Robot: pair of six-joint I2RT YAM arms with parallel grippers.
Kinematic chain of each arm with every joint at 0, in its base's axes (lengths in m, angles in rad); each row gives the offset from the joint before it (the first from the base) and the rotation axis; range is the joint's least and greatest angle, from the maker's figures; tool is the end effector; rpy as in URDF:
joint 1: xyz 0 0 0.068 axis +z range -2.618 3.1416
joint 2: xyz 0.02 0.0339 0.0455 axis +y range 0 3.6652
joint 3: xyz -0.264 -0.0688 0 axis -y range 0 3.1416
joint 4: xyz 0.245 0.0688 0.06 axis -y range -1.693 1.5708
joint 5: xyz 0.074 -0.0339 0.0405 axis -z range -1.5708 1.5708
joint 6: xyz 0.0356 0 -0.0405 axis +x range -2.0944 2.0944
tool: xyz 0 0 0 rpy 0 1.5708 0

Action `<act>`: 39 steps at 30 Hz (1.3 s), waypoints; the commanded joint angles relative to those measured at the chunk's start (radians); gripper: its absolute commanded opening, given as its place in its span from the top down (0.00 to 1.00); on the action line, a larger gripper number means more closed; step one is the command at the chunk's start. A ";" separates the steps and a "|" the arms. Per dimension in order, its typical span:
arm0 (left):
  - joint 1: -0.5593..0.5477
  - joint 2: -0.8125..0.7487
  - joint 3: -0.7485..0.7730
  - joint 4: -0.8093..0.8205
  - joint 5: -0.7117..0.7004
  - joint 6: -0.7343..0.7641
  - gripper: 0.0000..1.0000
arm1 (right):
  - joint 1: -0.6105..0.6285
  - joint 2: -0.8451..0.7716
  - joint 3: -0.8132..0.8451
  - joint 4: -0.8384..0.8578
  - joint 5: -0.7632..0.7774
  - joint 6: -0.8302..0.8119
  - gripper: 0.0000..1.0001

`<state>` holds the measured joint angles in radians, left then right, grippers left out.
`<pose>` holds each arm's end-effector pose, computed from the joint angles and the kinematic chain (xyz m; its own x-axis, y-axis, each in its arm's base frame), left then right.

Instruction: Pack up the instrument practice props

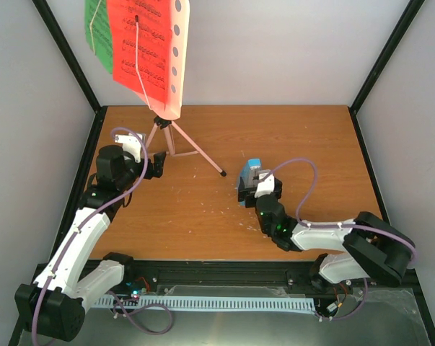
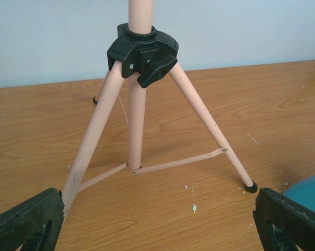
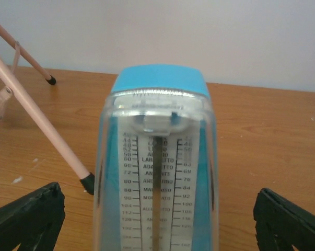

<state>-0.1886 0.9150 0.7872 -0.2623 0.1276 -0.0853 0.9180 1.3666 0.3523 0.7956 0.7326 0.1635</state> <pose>0.2062 -0.0440 0.3095 -0.3979 -0.0101 -0.9174 0.2686 0.9548 -0.1270 0.1677 0.1801 0.1739 -0.1616 -0.0121 -0.9868 -0.1700 0.9853 0.0157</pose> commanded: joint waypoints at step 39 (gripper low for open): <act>-0.491 0.750 0.513 0.205 0.522 0.246 0.01 | -0.909 -0.688 0.153 -0.932 -1.435 0.329 0.00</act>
<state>-0.6788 1.5650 1.1450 -0.0277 0.6437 0.0330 0.0154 0.7425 0.4820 -0.0502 -0.6426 0.5053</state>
